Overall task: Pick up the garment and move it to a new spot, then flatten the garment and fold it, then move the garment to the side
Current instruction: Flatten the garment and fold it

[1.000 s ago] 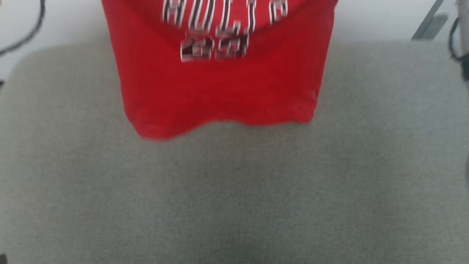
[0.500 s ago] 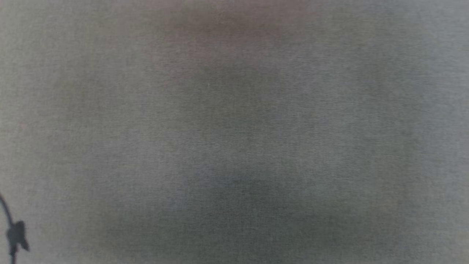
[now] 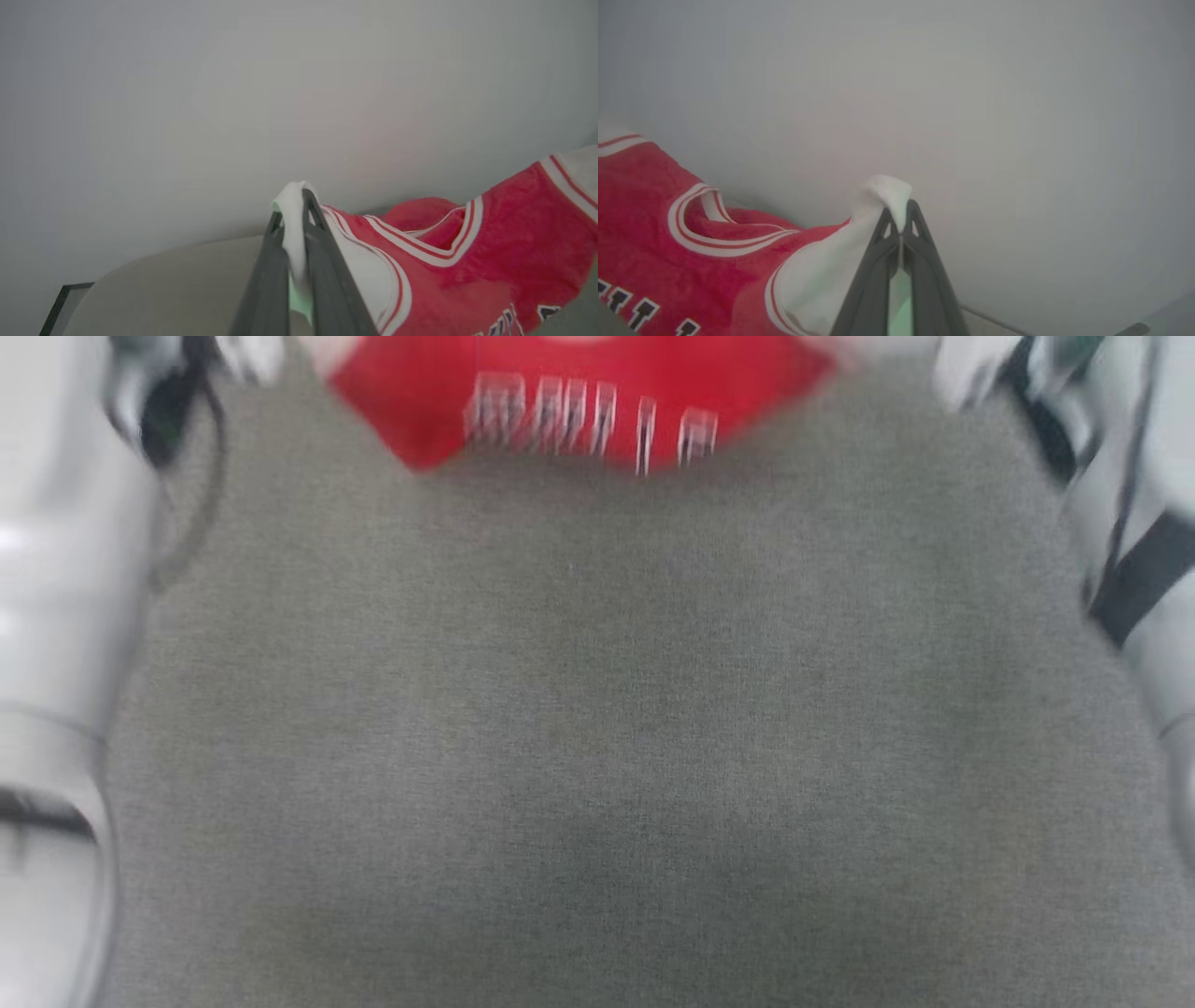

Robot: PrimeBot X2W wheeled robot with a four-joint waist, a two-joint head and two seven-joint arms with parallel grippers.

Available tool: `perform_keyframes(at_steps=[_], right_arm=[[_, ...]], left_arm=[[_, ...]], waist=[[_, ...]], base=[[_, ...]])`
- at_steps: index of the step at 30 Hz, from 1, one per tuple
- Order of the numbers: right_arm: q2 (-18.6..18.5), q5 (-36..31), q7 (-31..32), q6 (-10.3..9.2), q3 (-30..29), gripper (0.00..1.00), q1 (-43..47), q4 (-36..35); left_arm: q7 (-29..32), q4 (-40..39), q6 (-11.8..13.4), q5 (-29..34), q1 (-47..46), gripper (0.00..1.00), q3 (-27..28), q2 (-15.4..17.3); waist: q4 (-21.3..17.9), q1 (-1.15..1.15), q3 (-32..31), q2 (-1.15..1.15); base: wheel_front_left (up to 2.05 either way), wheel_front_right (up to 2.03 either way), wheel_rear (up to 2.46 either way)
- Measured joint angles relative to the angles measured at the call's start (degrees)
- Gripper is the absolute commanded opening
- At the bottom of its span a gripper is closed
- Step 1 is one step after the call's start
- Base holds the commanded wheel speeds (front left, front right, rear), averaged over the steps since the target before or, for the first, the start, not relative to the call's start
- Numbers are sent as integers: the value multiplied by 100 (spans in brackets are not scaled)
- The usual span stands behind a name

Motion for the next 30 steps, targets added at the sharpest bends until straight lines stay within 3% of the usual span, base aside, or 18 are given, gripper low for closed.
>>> perform_keyframes(at_steps=[3, 4, 6, 13, 17, 23, 30], right_arm=[[-69, 789, 489, 1, 421, 0, 607, -433], [-285, 1238, 903, 1, 855, 0, 1056, -939], [-571, 1745, 1217, 1, 1139, 0, 1508, -1492], [-1850, 2830, 1971, 0, 1780, 0, 3078, -3399], [-2439, 3077, 2264, 0, 1919, 0, 3835, -4235], [-3159, 3248, 2746, 0, 1946, 0, 4717, -4958], [-3682, 3596, 3430, 1, 1982, 0, 5527, -5600]], left_arm=[[560, -189, 0, -360, 619, 0, -170, 23], [968, -502, -1, -666, 1056, 0, -323, 76], [1337, -878, -7, -865, 1526, 0, -483, 227], [1908, -2424, 71, -1428, 3258, 0, -561, 1070], [2093, -3492, 448, -1603, 4309, 0, -526, 1599], [2148, -4812, 1313, -1689, 5595, 0, -387, 2250], [2040, -5493, 2115, -1452, 6461, 0, -321, 2817]], waist=[[16, 0, -145, 0], [25, 0, -244, 0], [21, 0, -339, 0], [-17, 0, -585, 0], [-49, 0, -630, 0], [-107, 0, -603, 0], [-176, 0, -594, 0]], base=[[0, 0, 0], [0, 0, 0], [0, 0, 0], [0, 0, 0], [0, 0, 0], [0, 0, 0], [0, 0, 0]])
